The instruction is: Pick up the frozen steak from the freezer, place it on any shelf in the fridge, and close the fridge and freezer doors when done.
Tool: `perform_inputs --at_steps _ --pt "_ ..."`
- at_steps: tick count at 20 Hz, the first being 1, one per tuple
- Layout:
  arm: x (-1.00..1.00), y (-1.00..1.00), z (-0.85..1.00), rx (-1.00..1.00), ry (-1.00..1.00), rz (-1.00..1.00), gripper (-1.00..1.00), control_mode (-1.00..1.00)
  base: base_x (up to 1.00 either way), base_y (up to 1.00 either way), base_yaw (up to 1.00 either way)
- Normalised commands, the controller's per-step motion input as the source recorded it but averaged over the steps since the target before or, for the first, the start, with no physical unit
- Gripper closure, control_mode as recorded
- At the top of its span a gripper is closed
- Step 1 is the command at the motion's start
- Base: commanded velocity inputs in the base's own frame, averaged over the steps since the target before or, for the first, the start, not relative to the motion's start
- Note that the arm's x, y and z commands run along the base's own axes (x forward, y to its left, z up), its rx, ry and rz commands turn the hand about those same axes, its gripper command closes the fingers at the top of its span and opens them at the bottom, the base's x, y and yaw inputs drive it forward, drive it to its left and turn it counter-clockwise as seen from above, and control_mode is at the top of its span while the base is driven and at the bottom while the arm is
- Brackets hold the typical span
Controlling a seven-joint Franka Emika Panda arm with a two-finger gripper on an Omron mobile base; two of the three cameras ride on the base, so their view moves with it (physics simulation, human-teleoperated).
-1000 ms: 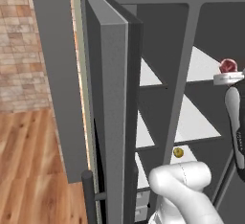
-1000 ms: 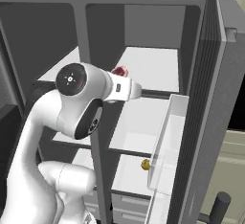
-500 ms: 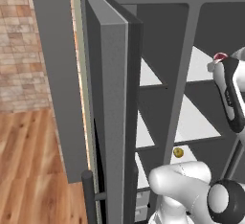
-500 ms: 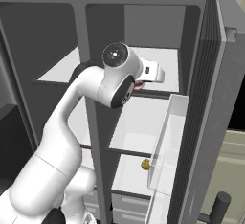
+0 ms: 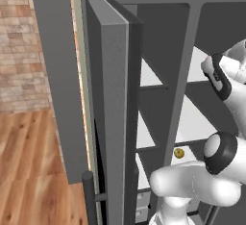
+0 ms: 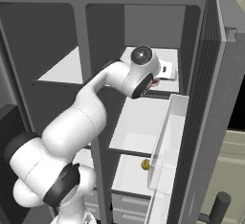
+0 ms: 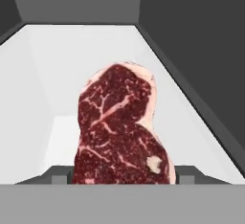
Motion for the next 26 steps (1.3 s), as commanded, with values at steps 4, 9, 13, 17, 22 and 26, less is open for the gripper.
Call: perform_inputs --at_steps 4,9,13,17,22,26 --pt "0.98 -0.04 -0.17 0.0 0.01 -0.05 -1.0 -1.0 0.0 0.0 0.0" --pt "0.34 0.03 0.0 0.0 0.02 -0.11 -1.0 -1.0 0.0 0.0 0.0" --pt "-0.14 0.19 -0.02 0.01 0.0 -0.08 -1.0 -1.0 0.0 0.0 0.0" --pt "-0.57 0.38 -0.02 0.02 -0.02 -0.04 -1.0 -1.0 0.0 0.0 0.0" --pt "-0.99 0.53 0.01 0.04 -0.01 -0.07 -1.0 -1.0 0.0 0.0 0.0" --pt "-1.0 0.4 0.01 0.05 0.09 -0.07 -1.0 -1.0 0.0 0.0 0.0"
